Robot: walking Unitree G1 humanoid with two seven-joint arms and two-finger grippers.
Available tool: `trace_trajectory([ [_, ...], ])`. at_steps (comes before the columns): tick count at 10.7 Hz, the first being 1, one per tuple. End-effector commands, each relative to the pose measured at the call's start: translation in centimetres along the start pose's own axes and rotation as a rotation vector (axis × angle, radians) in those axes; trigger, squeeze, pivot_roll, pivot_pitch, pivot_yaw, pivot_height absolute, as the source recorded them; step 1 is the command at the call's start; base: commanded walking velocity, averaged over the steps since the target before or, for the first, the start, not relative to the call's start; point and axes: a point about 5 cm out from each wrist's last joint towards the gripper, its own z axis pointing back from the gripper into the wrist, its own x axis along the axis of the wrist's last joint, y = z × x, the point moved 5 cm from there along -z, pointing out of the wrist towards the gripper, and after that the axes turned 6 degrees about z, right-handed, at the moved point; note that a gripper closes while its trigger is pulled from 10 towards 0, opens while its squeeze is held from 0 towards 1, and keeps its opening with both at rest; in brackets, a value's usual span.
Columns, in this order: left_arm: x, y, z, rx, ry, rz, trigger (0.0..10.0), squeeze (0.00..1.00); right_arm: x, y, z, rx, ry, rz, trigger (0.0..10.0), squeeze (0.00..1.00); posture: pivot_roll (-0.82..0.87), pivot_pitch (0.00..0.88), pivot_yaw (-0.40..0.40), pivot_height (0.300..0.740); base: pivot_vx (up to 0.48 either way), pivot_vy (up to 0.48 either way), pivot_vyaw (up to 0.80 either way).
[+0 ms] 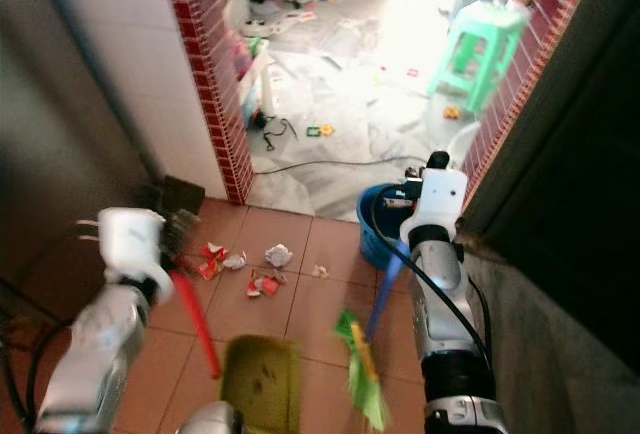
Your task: Sweep floor
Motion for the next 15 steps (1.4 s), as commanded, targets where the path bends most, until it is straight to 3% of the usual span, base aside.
trace_trajectory([
  [1, 1.1, -0.2, 0.1, -0.035, -0.036, -0.030, 10.0, 0.00, -0.2, -1.1, 0.1, -0.025, 0.014, 0.079, 10.0, 0.00, -0.01, 0.000, -0.045, 0.740, 0.000, 0.000, 0.00],
  [3, 0.1, -1.3, 0.6, -0.094, -0.019, -0.034, 10.0, 0.00, -0.9, -2.1, 0.3, -0.053, 0.070, 0.051, 10.0, 0.00, -0.03, 0.000, 0.001, 0.740, 0.000, 0.000, 0.00],
  [4, -0.7, -0.7, 0.7, -0.032, 0.030, 0.007, 10.0, 0.00, -1.8, -2.6, 0.8, -0.056, 0.127, 0.029, 10.0, 0.00, -0.04, 0.000, 0.018, 0.740, 0.000, 0.000, 0.00],
  [5, -1.8, 1.0, 1.6, 0.093, 0.106, 0.136, 10.0, 0.00, -2.7, -3.3, 2.1, -0.028, 0.191, 0.026, 10.0, 0.00, -0.04, 0.000, 0.031, 0.740, 0.000, 0.000, 0.00],
  [6, -2.6, 1.2, 2.5, 0.099, 0.156, 0.130, 10.0, 0.00, -3.2, -3.5, 2.9, -0.009, 0.231, 0.012, 10.0, 0.00, -0.03, 0.000, 0.027, 0.740, 0.000, 0.000, 0.00],
  [8, -3.7, -0.2, 3.7, -0.012, 0.228, 0.103, 10.0, 0.00, -3.6, -3.3, 3.6, 0.010, 0.259, 0.016, 10.0, 0.00, -0.02, 0.000, 0.028, 0.740, 0.000, 0.000, 0.00],
  [9, -3.7, -0.3, 3.9, -0.011, 0.228, 0.093, 10.0, 0.00, -3.2, -3.3, 3.5, -0.031, 0.242, -0.008, 10.0, 0.00, -0.02, 0.000, 0.028, 0.740, 0.000, 0.000, 0.00],
  [10, -3.7, -0.3, 3.4, 0.005, 0.212, 0.095, 10.0, 0.00, -1.6, -3.0, 3.1, -0.068, 0.141, 0.026, 10.0, 0.00, -0.02, 0.000, 0.025, 0.740, 0.000, 0.000, 0.00],
  [11, -3.1, -0.2, 2.9, -0.002, 0.163, 0.026, 10.0, 0.00, -0.5, -3.0, 3.0, -0.129, 0.081, 0.035, 10.0, 0.00, -0.02, 0.000, 0.016, 0.740, 0.000, 0.000, 0.00],
  [12, -2.3, 0.2, 2.4, 0.024, 0.113, 0.005, 10.0, 0.00, -0.8, -2.8, 2.9, -0.170, 0.099, -0.018, 10.0, 0.00, -0.02, 0.000, 0.014, 0.740, 0.000, 0.000, 0.00],
  [14, -0.1, 0.0, 2.3, 0.081, 0.020, 0.048, 10.0, 0.00, 0.1, -0.7, 2.8, -0.054, 0.062, -0.029, 10.0, 0.00, -0.01, 0.000, -0.015, 0.740, 0.000, 0.240, 0.00],
  [15, 0.4, 0.0, 2.5, 0.095, -0.003, 0.053, 10.0, 0.00, 0.3, -0.7, 2.9, -0.037, 0.049, -0.012, 10.0, 0.00, -0.01, 0.000, -0.019, 0.740, 0.000, 0.480, 0.00],
])
